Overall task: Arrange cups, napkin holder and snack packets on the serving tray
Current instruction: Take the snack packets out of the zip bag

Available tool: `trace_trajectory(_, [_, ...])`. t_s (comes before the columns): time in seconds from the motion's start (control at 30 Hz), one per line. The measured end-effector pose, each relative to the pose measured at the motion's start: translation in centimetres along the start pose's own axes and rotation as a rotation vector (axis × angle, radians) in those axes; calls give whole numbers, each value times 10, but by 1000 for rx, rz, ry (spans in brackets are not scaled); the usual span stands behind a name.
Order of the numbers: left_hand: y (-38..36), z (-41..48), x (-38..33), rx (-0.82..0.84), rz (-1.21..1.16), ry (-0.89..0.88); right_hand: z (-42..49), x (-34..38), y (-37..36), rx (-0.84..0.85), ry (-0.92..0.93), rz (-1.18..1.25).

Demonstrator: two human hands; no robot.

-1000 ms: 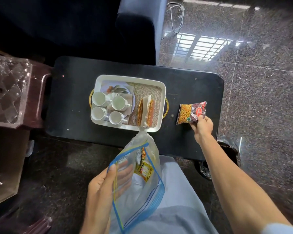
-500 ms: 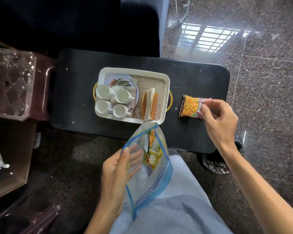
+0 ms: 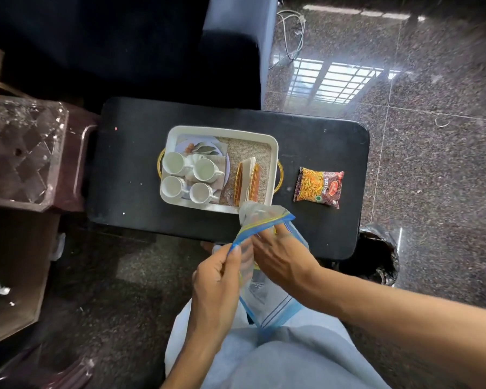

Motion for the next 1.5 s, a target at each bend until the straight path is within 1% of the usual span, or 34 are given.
trace_trajectory(0.07, [1,-3,-3,6,3,-12,8,3,-14,64,-3,-186])
trace_trajectory(0.1, [2,-4,-5,9,6,-18,13,4,-20,72,1,-238])
trace_trajectory(0.2, [4,-5,-8,10,-17,-29,40,8,-34,28,53,-316])
trace_trajectory(0.37, [17,4,-8,-22,-107,5,69,12,-38,-129,83,-161])
trace_trajectory(0.43, [21,8,-5,-28,-162,27,68,12,-32,-159,102,-69])
trace_trajectory(0.5, [23,9,-1,-24,-190,46,62,7,-9,-217,93,-6])
trace_trajectory(0.57, [26,9,1,-30,-197,56,53,3,16,-269,80,-22])
trace_trajectory(0.67, [32,8,3,-59,-207,60,36,18,33,-175,147,-51])
trace_trajectory(0.7, [35,7,4,-69,-219,62,27,19,44,-183,165,-26])
trace_trajectory(0.83, [48,5,6,-71,-245,73,-21,9,98,-322,294,126])
trace_trajectory(0.93, [54,6,5,-40,-222,57,-51,-21,130,-378,294,309])
trace_trajectory(1.03, [59,10,4,-36,-185,38,-73,-58,134,-495,186,550])
trace_trajectory(1.1, [62,12,5,-52,-170,53,-84,-89,127,-604,58,828])
trace_trajectory(1.17, [62,13,7,-51,-176,68,-96,-118,109,-775,-107,1109])
trace_trajectory(1.2, [62,13,8,-53,-186,78,-99,-130,95,-847,-201,1207])
trace_trajectory(1.27, [62,14,11,-60,-214,100,-98,-148,59,-915,-387,1271])
trace_trajectory(1.3, [61,13,13,-59,-227,110,-94,-154,37,-907,-474,1256])
trace_trajectory(1.37, [58,12,15,-55,-241,128,-79,-164,-14,-839,-632,1223])
trace_trajectory(1.43, [54,10,16,-48,-234,139,-58,-167,-67,-711,-739,1189])
trace_trajectory(1.5, [50,9,17,-42,-226,145,-34,-164,-116,-541,-777,1166])
Point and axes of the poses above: each hand's wrist, its own z-axis towards the middle knuckle, its own y-axis out of the back of the hand, x = y × z, the point moved 6 cm from there along z, towards the middle knuckle, and after that the axes turned 1 degree about z, right-handed, at the moved point
